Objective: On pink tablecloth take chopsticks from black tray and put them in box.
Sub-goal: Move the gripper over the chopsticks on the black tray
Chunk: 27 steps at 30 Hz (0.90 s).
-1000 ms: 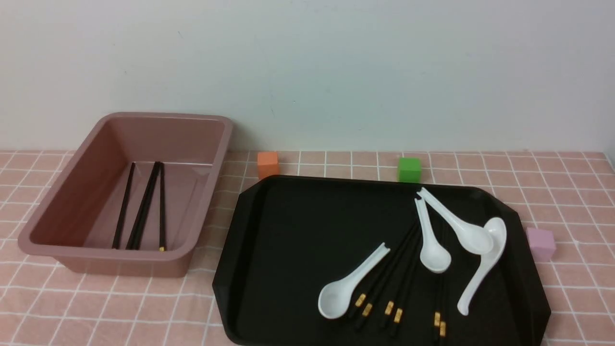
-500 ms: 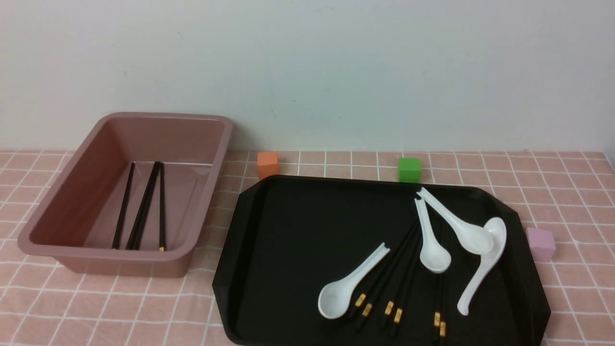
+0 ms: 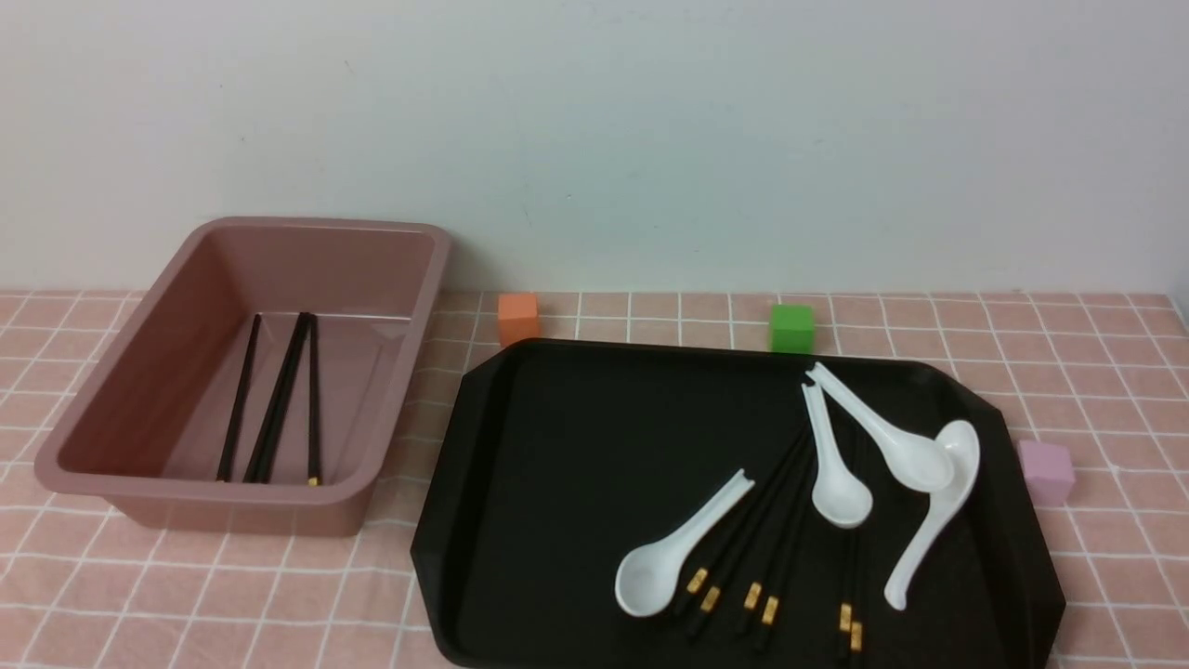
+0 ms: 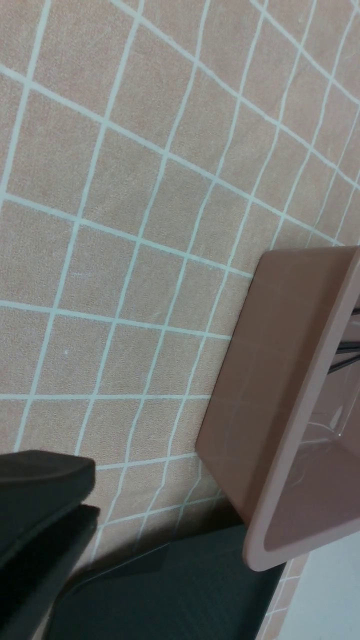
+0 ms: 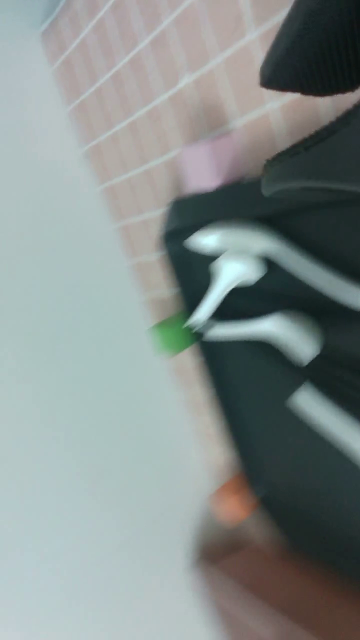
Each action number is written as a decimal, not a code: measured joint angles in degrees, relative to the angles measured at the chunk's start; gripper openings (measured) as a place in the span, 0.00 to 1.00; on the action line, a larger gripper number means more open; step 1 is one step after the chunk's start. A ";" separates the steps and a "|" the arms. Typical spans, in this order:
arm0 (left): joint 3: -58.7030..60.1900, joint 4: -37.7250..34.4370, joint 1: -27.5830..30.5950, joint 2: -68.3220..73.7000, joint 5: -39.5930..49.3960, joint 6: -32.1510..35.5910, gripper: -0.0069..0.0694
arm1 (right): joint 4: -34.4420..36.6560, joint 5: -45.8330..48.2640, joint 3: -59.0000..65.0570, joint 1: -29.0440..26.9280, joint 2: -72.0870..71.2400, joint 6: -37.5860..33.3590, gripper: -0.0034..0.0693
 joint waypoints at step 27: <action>0.00 0.00 0.00 0.00 0.00 0.00 0.18 | -1.94 43.59 -49.12 17.28 70.58 -11.55 0.07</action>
